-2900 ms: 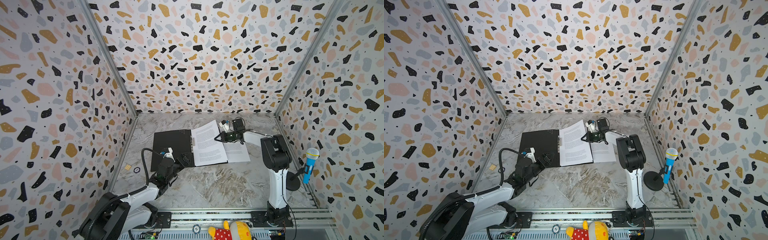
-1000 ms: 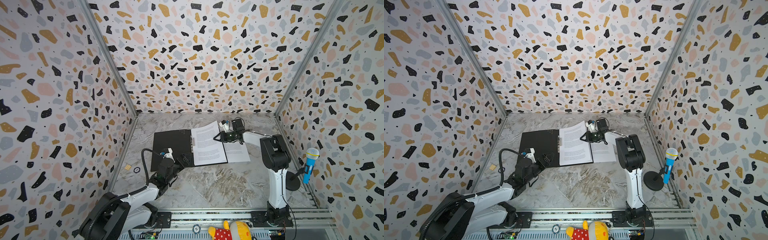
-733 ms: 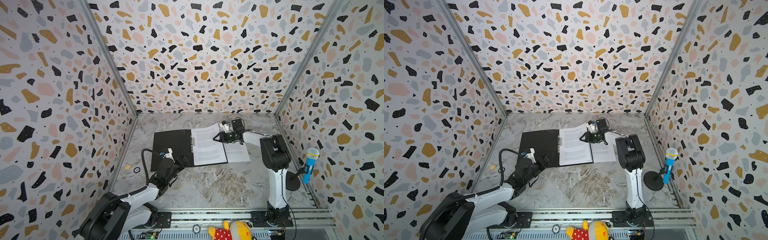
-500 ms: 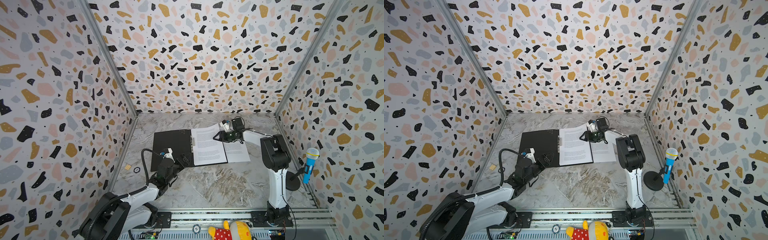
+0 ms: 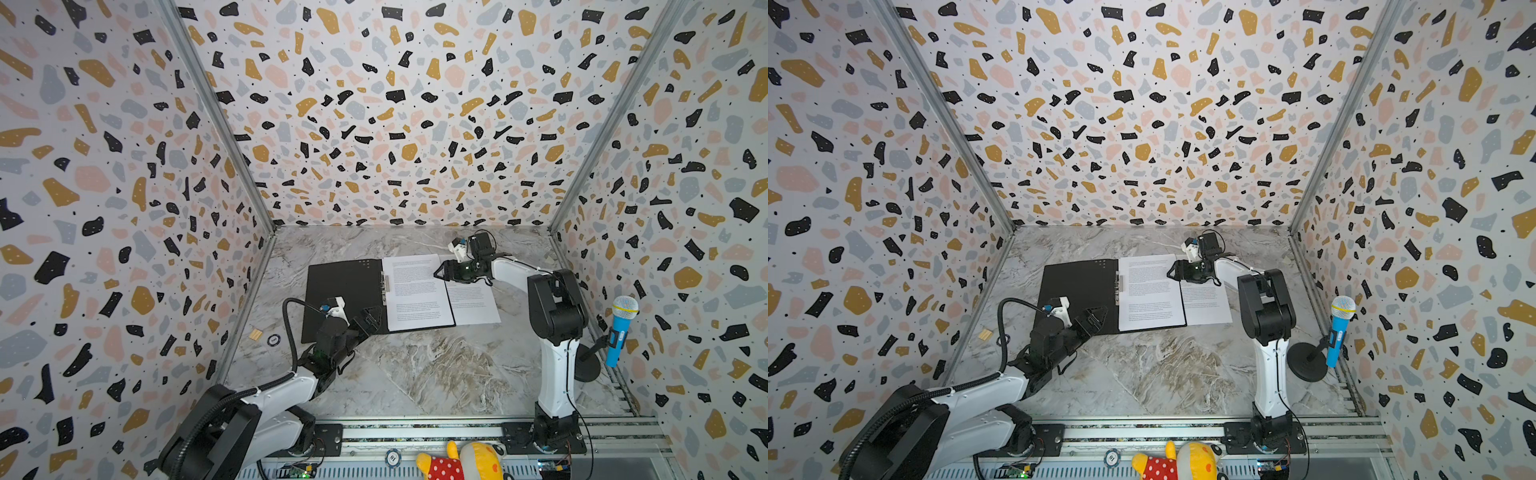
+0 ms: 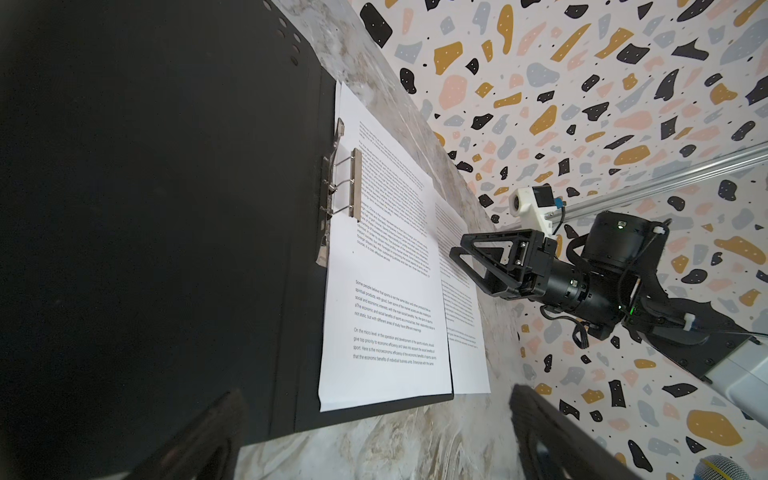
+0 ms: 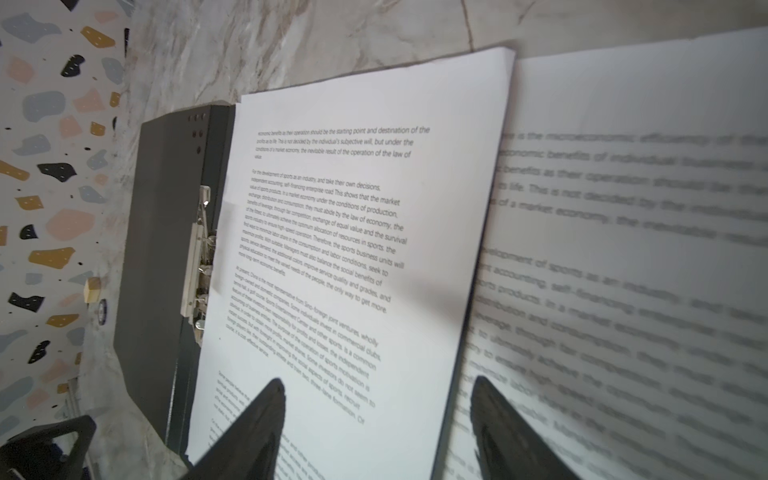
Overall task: Put the files into the folder
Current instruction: 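Release the page and move the right gripper to the loose text page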
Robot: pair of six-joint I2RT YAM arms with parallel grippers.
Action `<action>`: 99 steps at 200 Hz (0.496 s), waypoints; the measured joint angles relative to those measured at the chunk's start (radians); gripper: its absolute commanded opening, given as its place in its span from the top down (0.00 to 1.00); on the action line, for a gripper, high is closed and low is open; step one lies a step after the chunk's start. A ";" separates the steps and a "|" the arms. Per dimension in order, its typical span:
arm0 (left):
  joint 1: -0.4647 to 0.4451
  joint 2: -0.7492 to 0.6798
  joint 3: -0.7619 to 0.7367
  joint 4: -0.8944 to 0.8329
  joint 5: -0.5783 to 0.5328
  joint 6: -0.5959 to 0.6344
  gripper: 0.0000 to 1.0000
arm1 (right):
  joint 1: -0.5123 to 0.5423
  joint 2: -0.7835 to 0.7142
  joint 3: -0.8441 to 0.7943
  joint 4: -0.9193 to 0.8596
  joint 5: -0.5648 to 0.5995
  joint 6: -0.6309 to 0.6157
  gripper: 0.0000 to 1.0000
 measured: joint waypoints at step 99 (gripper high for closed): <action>0.000 0.021 0.000 0.005 0.016 0.000 0.00 | -0.038 -0.105 -0.118 0.075 0.158 0.008 0.21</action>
